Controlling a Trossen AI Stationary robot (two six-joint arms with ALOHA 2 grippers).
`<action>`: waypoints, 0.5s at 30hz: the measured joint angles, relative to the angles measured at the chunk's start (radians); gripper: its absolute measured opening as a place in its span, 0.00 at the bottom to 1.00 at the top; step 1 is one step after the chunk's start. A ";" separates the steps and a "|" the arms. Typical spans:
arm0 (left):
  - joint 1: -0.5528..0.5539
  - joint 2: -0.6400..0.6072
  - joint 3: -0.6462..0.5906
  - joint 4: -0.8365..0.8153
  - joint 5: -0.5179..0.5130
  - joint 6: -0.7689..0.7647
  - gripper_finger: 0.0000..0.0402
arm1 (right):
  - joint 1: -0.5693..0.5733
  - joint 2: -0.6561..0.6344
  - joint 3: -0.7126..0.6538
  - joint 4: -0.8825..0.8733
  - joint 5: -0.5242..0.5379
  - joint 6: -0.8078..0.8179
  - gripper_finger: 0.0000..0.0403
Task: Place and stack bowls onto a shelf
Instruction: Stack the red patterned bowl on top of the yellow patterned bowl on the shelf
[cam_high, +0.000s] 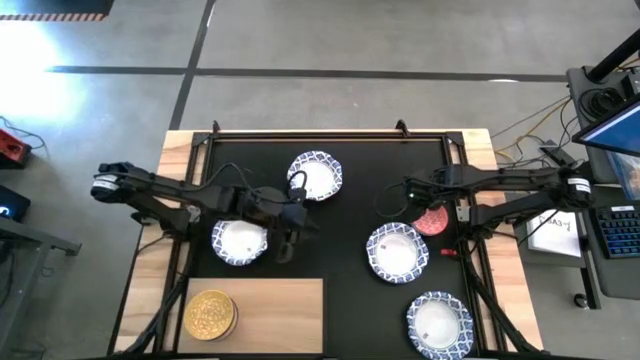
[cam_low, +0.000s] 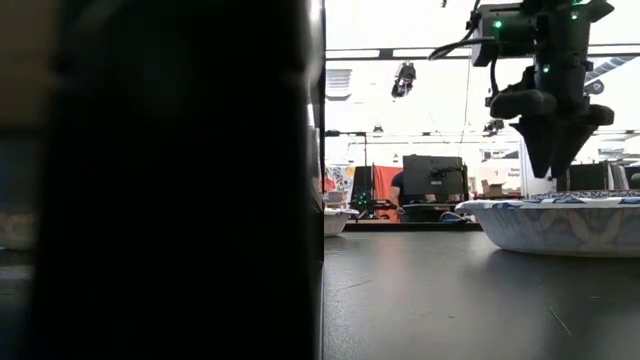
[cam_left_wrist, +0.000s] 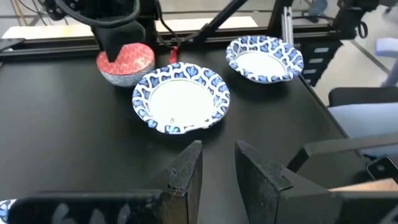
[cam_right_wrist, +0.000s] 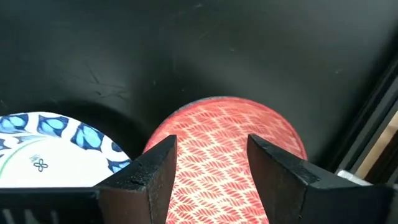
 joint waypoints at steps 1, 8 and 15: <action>0.000 0.000 -0.005 0.001 0.011 0.000 0.19 | 0.000 0.003 -0.003 0.006 -0.005 0.007 0.45; 0.001 -0.002 -0.025 0.003 0.080 0.002 0.19 | 0.002 0.007 -0.018 0.089 -0.025 0.042 0.45; -0.007 -0.002 -0.027 -0.025 0.116 0.020 0.19 | 0.009 0.007 -0.034 0.111 -0.031 0.100 0.45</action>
